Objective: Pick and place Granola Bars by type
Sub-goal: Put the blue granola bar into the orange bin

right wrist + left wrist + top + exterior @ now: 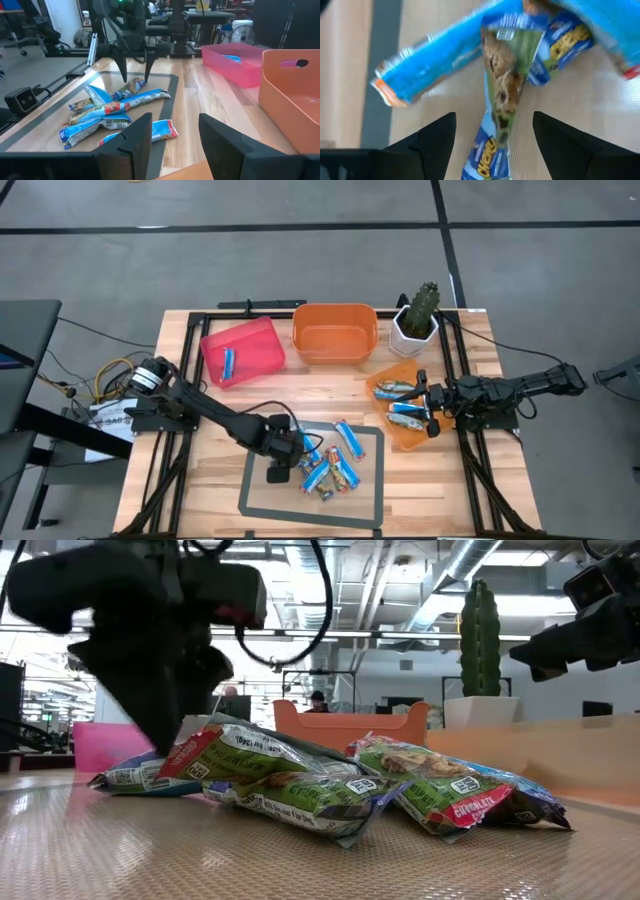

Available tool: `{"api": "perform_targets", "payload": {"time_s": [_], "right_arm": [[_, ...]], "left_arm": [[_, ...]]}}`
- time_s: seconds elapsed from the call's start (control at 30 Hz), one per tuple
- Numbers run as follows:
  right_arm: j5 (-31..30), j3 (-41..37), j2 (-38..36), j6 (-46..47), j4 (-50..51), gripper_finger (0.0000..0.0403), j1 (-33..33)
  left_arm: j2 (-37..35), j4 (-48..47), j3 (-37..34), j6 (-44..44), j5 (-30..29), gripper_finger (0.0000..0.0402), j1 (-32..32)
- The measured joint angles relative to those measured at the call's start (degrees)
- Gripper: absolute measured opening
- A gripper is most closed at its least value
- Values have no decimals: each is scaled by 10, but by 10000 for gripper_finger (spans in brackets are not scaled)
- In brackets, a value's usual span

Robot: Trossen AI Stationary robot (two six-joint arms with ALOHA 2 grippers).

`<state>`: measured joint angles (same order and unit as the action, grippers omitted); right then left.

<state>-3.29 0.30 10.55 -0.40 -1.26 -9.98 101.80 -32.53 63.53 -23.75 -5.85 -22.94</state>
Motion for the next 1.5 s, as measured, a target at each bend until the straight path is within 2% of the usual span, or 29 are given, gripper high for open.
{"api": "perform_targets", "payload": {"time_s": [0.2, 0.33, 0.77, 0.97, 1.13, 1.5], "right_arm": [[0, 0, 1, 0, 0, 154, 0], [-1, 0, 0, 0, 0, 154, 0], [-1, 0, 0, 0, 0, 154, 0], [0, 0, 0, 0, 0, 154, 0], [0, 0, 0, 0, 0, 154, 0], [1, 0, 0, 0, 0, 154, 0]], "left_arm": [[34, 5, 1, -4, 30, 256, -1], [34, 8, 1, -5, 8, 237, -1], [34, 7, 1, 0, 21, 88, -2], [34, 7, 1, 1, 24, 43, -2], [33, 7, 1, 13, 26, 26, -2], [33, 8, 1, 6, 20, 23, -2]]}}
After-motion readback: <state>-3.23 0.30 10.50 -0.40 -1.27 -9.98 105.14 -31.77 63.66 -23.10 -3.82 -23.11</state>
